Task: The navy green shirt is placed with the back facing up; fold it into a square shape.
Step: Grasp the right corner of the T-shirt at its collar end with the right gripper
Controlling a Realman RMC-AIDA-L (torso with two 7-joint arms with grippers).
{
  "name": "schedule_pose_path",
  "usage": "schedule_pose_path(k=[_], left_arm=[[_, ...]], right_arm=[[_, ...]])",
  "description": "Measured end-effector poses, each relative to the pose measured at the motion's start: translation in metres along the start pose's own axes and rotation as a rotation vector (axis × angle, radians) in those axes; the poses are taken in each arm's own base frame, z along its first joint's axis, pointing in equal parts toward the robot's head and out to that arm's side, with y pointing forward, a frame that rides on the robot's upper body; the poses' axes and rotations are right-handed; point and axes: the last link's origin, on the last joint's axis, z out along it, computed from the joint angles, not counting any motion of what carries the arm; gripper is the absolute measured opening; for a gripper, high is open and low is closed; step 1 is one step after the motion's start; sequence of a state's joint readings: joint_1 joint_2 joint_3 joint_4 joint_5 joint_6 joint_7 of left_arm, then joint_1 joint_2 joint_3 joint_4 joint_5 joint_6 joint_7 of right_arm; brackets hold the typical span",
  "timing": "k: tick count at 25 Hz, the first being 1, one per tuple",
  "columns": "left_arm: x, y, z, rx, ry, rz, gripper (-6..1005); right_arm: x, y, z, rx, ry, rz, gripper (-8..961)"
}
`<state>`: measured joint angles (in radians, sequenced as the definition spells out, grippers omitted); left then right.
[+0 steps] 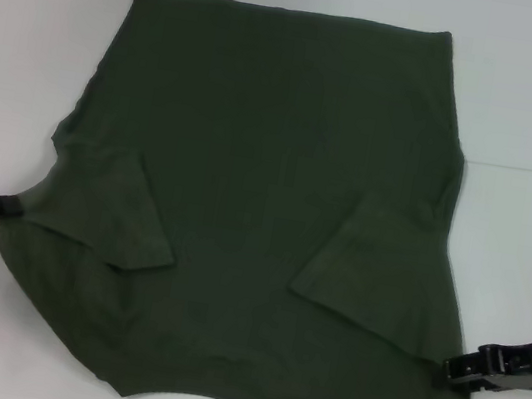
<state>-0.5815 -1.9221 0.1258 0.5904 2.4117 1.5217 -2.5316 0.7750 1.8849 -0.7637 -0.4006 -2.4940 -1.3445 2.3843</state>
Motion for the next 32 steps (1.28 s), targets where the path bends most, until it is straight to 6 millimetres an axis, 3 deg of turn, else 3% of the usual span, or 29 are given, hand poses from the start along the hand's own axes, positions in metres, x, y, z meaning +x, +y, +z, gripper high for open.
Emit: schedule_pose_path(k=[15, 24, 29, 32], left_arm=[[0.003, 0.002, 0.002, 0.004, 0.007, 0.003, 2], [0.004, 0.001, 0.002, 0.007, 0.019, 0.004, 2], [0.004, 0.000, 0.003, 0.008, 0.020, 0.003, 3], [0.004, 0.000, 0.003, 0.010, 0.022, 0.003, 3]], right_arm=[[-0.005, 0.016, 0.013, -0.012, 0.024, -0.012, 598], [-0.010, 0.017, 0.012, -0.001, 0.018, -0.025, 425], [-0.010, 0.018, 0.012, -0.003, 0.021, -0.027, 182], [-0.010, 0.018, 0.011, -0.003, 0.020, -0.035, 111]])
